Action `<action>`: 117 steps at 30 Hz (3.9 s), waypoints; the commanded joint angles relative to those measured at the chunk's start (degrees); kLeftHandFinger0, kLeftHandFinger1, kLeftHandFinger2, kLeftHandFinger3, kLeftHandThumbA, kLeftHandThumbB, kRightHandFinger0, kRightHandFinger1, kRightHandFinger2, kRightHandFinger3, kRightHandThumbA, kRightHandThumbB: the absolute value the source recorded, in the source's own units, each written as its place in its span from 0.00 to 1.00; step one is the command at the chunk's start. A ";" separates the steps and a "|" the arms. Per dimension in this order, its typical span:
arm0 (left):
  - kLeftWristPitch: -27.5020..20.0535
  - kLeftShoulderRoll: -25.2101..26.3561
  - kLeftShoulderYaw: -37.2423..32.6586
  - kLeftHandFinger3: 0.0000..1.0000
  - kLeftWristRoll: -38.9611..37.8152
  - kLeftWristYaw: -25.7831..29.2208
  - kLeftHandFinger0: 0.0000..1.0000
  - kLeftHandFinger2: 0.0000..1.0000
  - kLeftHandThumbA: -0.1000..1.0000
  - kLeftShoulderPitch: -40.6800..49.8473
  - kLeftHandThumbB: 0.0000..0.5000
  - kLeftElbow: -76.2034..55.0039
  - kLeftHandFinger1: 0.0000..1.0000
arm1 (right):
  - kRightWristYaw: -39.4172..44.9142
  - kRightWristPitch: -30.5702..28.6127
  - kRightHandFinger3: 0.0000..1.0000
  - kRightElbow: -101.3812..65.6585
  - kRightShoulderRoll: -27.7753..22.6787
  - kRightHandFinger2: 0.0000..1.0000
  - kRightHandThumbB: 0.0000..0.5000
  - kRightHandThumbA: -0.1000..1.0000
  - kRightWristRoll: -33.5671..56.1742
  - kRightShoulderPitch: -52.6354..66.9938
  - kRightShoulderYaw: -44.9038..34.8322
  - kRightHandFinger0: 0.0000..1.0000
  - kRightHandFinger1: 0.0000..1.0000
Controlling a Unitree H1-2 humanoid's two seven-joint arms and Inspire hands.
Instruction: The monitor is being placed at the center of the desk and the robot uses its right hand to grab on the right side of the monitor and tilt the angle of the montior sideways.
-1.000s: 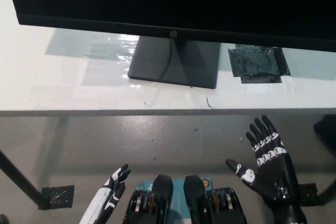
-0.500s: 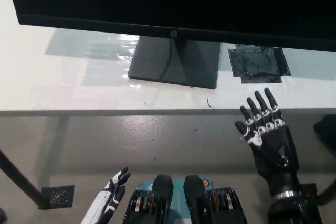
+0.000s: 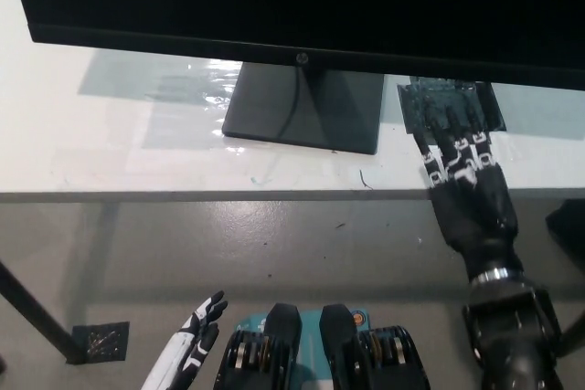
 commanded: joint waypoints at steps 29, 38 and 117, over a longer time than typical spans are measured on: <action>-3.94 1.03 -0.12 1.00 -0.11 1.48 1.00 1.00 1.00 -2.24 0.59 -0.56 1.00 | 7.11 6.33 1.00 19.19 4.51 1.00 0.56 1.00 5.01 -11.59 -9.24 1.00 1.00; -3.94 1.11 -0.16 1.00 0.34 1.86 1.00 1.00 1.00 -2.63 0.61 0.08 1.00 | 7.52 3.58 1.00 30.80 2.01 1.00 0.56 1.00 2.30 -20.05 -12.87 1.00 1.00; -3.94 0.80 0.02 1.00 -0.07 1.44 1.00 1.00 1.00 -2.36 0.61 -0.35 1.00 | 13.45 -10.47 1.00 75.26 -9.29 1.00 0.60 1.00 -10.74 -52.71 -27.23 1.00 1.00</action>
